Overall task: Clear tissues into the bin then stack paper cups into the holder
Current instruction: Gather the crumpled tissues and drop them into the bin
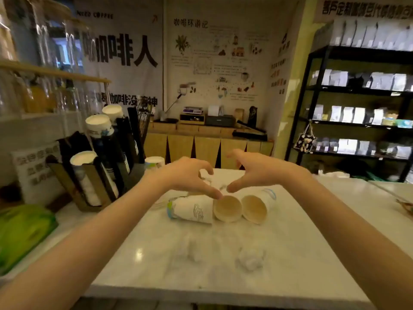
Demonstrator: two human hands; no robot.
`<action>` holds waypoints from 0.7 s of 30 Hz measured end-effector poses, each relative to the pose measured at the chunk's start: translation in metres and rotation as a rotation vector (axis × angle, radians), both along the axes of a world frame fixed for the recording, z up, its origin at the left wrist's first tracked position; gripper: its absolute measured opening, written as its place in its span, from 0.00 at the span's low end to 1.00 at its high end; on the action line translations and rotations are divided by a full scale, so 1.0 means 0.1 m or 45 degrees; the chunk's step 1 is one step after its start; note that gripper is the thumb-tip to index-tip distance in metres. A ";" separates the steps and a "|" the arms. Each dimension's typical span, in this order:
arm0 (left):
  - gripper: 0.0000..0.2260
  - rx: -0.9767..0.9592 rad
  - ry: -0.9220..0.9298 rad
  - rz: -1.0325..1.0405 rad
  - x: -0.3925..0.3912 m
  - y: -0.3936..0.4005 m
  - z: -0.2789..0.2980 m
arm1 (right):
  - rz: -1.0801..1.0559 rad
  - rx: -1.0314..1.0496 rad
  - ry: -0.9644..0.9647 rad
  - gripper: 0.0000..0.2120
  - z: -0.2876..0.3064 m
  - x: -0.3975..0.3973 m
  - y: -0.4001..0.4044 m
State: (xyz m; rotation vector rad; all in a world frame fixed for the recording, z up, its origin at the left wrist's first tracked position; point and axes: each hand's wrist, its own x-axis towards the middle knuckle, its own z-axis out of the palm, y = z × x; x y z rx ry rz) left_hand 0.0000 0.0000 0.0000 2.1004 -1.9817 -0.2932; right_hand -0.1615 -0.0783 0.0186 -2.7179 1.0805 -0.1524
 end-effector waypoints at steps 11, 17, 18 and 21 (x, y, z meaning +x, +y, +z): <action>0.27 0.438 0.015 -0.136 0.28 0.19 -1.07 | -0.098 0.352 0.408 0.27 -1.12 -0.15 0.03; 0.18 0.139 0.070 -0.101 0.23 0.27 -1.42 | -0.171 0.255 0.264 0.19 -1.52 -0.25 0.06; 0.17 0.078 0.097 -0.078 0.20 0.28 -1.46 | -0.170 0.226 0.216 0.17 -1.53 -0.24 0.07; 0.11 -0.073 0.191 -0.018 0.15 0.35 -1.49 | -0.120 0.221 0.054 0.15 -1.48 -0.18 0.15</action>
